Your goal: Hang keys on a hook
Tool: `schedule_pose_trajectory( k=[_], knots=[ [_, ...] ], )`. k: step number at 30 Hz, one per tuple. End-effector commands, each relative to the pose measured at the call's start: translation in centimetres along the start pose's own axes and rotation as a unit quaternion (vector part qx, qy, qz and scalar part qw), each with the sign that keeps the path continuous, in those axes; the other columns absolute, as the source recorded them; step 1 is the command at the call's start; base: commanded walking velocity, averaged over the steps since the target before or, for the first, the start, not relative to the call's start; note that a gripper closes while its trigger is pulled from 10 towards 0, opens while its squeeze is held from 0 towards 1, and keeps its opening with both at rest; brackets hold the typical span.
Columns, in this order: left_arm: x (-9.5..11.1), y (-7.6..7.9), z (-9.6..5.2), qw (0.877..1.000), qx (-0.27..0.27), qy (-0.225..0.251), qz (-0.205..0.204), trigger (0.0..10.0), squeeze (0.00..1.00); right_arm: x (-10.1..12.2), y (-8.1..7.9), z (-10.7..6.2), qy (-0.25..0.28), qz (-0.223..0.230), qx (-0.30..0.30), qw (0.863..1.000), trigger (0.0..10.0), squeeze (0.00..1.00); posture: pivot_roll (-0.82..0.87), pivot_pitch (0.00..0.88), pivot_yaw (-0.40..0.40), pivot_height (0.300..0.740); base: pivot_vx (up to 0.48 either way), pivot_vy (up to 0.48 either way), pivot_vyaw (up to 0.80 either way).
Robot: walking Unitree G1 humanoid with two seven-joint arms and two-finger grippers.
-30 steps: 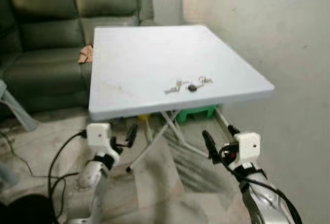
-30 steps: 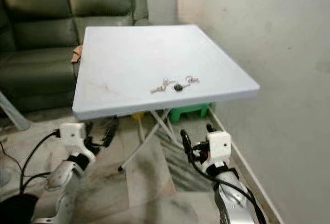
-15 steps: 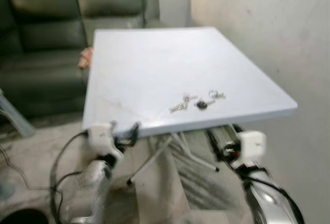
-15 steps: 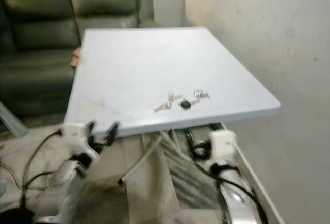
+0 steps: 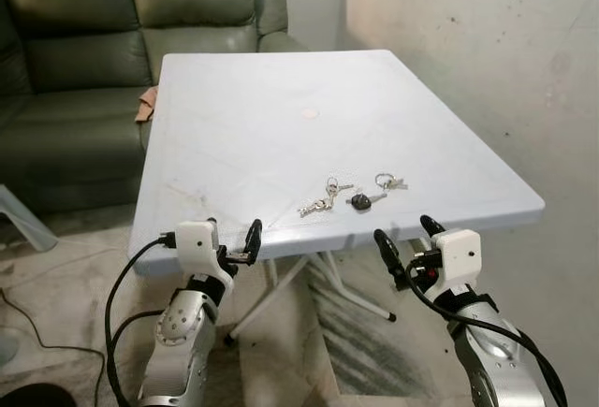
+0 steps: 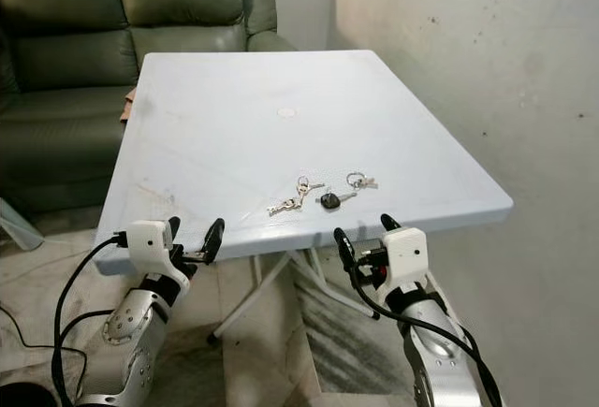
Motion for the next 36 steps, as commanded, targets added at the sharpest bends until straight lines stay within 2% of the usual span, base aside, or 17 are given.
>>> schedule_pose_trajectory(
  k=[1,10,15,18,25,29,33,36],
  knots=[
    [0.4,0.3,0.0,1.000,-0.005,0.009,0.009,10.0,0.00,0.3,0.3,0.3,-0.001,-0.002,0.006,1.000,10.0,0.00,-0.01,0.041,-0.026,0.740,0.000,0.000,0.00],
    [1.2,0.3,0.2,0.998,-0.029,0.021,0.051,10.0,0.00,1.1,1.1,1.3,-0.009,-0.051,0.051,0.997,10.0,0.00,0.01,0.045,-0.026,0.740,0.000,0.000,0.00],
    [1.4,0.6,0.3,0.997,-0.045,0.027,0.057,10.0,0.00,1.0,1.1,1.6,-0.012,-0.049,0.058,0.997,10.0,0.00,0.02,0.047,-0.030,0.740,0.000,0.000,0.00],
    [1.8,1.3,0.1,0.994,-0.074,0.040,0.071,10.0,0.00,1.0,0.3,2.4,-0.006,-0.043,0.068,0.997,10.0,0.00,0.03,0.047,-0.032,0.740,0.000,0.000,0.00],
    [1.9,2.6,-0.2,0.991,-0.104,0.042,0.067,10.0,0.00,1.5,-1.4,3.9,0.008,-0.040,0.093,0.995,10.0,0.00,0.03,0.052,-0.029,0.740,0.000,0.000,0.00],
    [2.2,3.5,-0.3,0.990,-0.120,0.047,0.062,10.0,0.00,2.1,-2.2,5.3,0.016,-0.030,0.101,0.994,10.0,0.00,0.04,0.059,-0.034,0.740,0.000,0.000,0.00],
    [2.2,4.1,-0.6,0.988,-0.132,0.048,0.062,10.0,0.00,2.4,-2.4,6.3,0.014,-0.009,0.092,0.996,10.0,0.00,0.06,0.071,-0.044,0.740,0.000,0.000,0.00],
    [2.1,4.5,-1.0,0.987,-0.137,0.047,0.067,10.0,0.00,2.6,-2.3,7.4,0.003,0.038,0.072,0.997,10.0,0.00,0.07,0.083,-0.055,0.740,0.000,0.000,0.00]
  ],
)
Point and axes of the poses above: a point about 5 cm out from each wrist's last joint towards the gripper, its own z axis pointing out of the wrist towards the gripper, its own x axis along the axis of the wrist's last joint, y = z × x, the point moved 2 cm from there along z, pointing out of the wrist towards the gripper, and after that the axes turned 9 degrees about z, right-handed, at the moved point
